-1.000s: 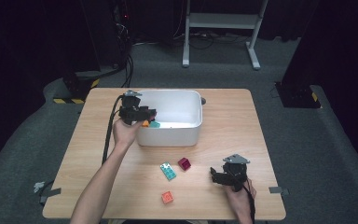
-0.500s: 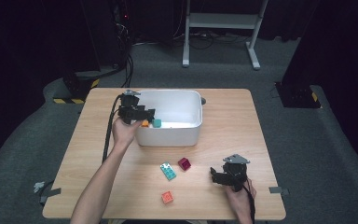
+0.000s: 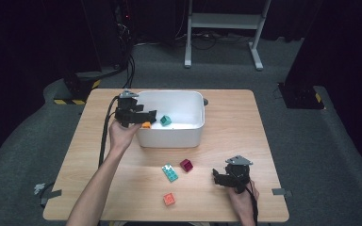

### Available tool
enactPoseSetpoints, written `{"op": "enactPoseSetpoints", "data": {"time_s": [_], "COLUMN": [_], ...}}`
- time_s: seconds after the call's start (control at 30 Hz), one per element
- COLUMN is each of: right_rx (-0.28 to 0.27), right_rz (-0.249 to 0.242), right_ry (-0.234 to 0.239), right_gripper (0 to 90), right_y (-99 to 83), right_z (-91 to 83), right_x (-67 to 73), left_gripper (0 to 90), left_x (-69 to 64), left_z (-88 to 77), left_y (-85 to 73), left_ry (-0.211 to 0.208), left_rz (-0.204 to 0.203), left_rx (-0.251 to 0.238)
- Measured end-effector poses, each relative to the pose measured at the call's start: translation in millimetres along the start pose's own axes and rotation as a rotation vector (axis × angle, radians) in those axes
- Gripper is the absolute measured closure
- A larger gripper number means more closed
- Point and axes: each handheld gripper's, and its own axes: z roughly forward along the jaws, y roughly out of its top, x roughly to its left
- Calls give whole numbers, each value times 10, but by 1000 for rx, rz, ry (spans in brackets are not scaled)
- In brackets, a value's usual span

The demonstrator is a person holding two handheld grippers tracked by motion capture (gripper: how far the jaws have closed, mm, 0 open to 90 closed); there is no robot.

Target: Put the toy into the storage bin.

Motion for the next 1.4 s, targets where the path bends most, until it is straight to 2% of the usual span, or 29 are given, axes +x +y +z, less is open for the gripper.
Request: {"op": "enactPoseSetpoints", "data": {"time_s": [0.13,0.47,0.7,1.1,1.4], "right_rx": [0,0,0,0,0], "right_rz": [0,0,0,0,0], "right_ry": [0,0,0,0,0], "right_gripper": [137,137,137,137,137], "right_y": [0,0,0,0,0], "right_z": [0,0,0,0,0], "right_x": [0,0,0,0,0], "left_gripper": [342,319,311,303,291], "left_x": [-49,-104,-136,-215,-329], "left_z": [-122,-309,-431,-554,-577], "left_y": [-32,-143,-225,-374,-615], "left_ry": [-9,-20,-22,-39,-60], "left_rz": [13,43,49,72,96], "left_rx": [-24,-32,-50,-46,-30]}}
